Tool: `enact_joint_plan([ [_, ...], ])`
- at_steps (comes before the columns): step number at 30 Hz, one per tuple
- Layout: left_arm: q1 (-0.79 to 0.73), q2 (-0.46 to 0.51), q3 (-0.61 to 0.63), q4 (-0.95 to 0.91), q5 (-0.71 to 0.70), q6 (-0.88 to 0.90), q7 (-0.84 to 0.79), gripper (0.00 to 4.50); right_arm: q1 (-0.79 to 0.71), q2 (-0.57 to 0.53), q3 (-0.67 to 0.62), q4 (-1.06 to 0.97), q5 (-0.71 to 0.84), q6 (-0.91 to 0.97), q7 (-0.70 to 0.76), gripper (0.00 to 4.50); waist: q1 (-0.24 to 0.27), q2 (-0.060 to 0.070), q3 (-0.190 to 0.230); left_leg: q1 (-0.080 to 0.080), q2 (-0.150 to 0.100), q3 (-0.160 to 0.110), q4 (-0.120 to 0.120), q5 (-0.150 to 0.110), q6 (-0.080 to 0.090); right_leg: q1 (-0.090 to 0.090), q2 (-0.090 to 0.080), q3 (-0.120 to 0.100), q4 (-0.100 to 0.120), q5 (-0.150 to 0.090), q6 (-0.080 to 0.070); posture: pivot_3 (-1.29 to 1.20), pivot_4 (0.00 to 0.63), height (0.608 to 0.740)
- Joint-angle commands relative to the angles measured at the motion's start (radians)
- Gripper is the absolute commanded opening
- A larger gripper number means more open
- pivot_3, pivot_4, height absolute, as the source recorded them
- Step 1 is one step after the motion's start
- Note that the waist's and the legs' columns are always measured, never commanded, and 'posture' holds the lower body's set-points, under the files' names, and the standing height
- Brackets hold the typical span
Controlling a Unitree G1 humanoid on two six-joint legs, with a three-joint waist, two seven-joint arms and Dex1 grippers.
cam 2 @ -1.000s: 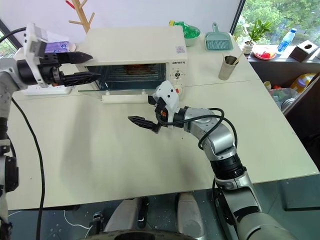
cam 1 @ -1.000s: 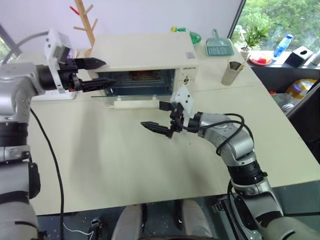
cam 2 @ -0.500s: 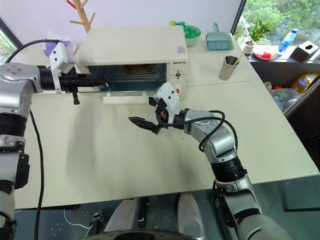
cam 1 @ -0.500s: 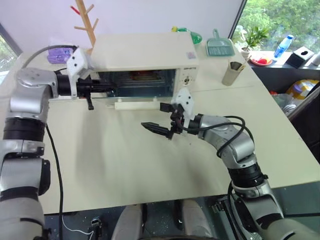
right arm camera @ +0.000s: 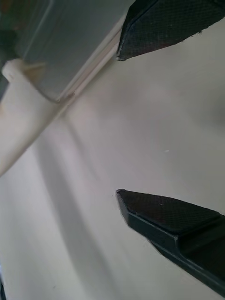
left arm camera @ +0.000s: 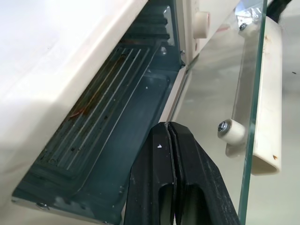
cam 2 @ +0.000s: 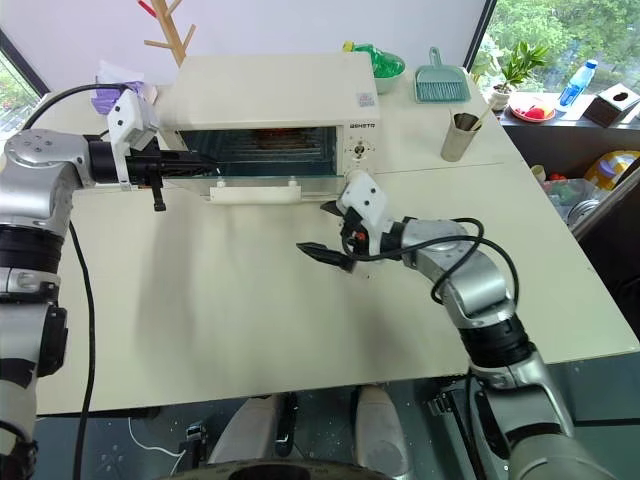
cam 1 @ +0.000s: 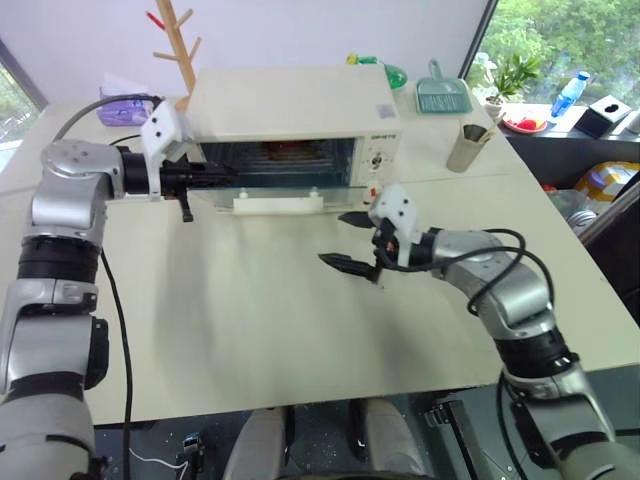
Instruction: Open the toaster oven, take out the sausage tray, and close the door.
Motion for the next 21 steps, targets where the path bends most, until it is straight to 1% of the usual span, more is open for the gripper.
enact_joint_plan([
  [1, 0.03, 0.008, 0.036, -0.056, -0.025, 0.021, 0.004, 0.03, 0.032, -0.07, -0.093, -0.119, 0.083, 0.037, 0.046, 4.5, 0.0, 0.0, 0.0, 0.0, 0.0, 0.0, 0.0, 0.0, 0.0, 0.0, 0.0, 0.0, 0.0, 0.0, 0.0, 0.0, 0.15, 0.74],
  [4, 0.092, 0.007, 0.055, -0.117, -0.046, 0.06, 0.018, 0.03, 0.078, -0.142, -0.187, -0.172, 0.152, 0.089, 0.066, 4.5, -0.001, 0.0, 0.0, 0.0, 0.001, 0.0, 0.0, 0.0, 0.0, 0.0, 0.0, 0.0, 0.0, 0.0, 0.0, 0.0, 0.15, 0.74],
  [7, 0.14, 0.007, 0.068, -0.174, -0.062, 0.092, 0.032, 0.03, 0.093, -0.178, -0.246, -0.19, 0.205, 0.131, 0.055, 4.5, -0.001, 0.0, 0.0, 0.0, 0.001, -0.001, 0.0, 0.0, 0.0, 0.0, 0.0, 0.0, 0.0, 0.0, 0.0, 0.0, 0.15, 0.74],
  [9, 0.188, -0.003, 0.081, -0.227, -0.088, 0.129, 0.053, 0.03, 0.097, -0.207, -0.316, -0.183, 0.255, 0.179, 0.049, 4.5, 0.0, 0.0, 0.0, 0.001, 0.001, -0.001, 0.0, 0.0, 0.0, 0.0, 0.0, 0.001, 0.0, 0.0, 0.0, 0.0, 0.15, 0.74],
  [13, 0.271, -0.028, 0.106, -0.327, -0.138, 0.208, 0.102, 0.03, 0.104, -0.255, -0.393, -0.16, 0.311, 0.224, 0.051, 4.5, 0.004, 0.0, 0.0, 0.001, 0.001, 0.0, 0.001, 0.0, 0.0, 0.001, 0.0, 0.001, -0.001, 0.0, 0.0, 0.0, 0.15, 0.74],
  [16, 0.327, -0.05, 0.113, -0.383, -0.154, 0.239, 0.14, 0.03, 0.093, -0.267, -0.419, -0.136, 0.328, 0.236, 0.031, 4.5, 0.006, -0.001, 0.0, 0.001, 0.001, 0.0, 0.001, 0.0, 0.0, 0.001, -0.001, 0.001, -0.001, 0.0, 0.0, 0.0, 0.15, 0.74],
  [21, 0.406, -0.088, 0.12, -0.449, -0.173, 0.278, 0.2, 0.03, 0.078, -0.272, -0.427, -0.111, 0.338, 0.233, 0.011, 4.5, 0.014, -0.001, 0.0, 0.001, 0.001, 0.0, 0.001, 0.0, 0.0, 0.002, -0.002, 0.001, -0.001, 0.0, 0.0, 0.0, 0.15, 0.74],
])
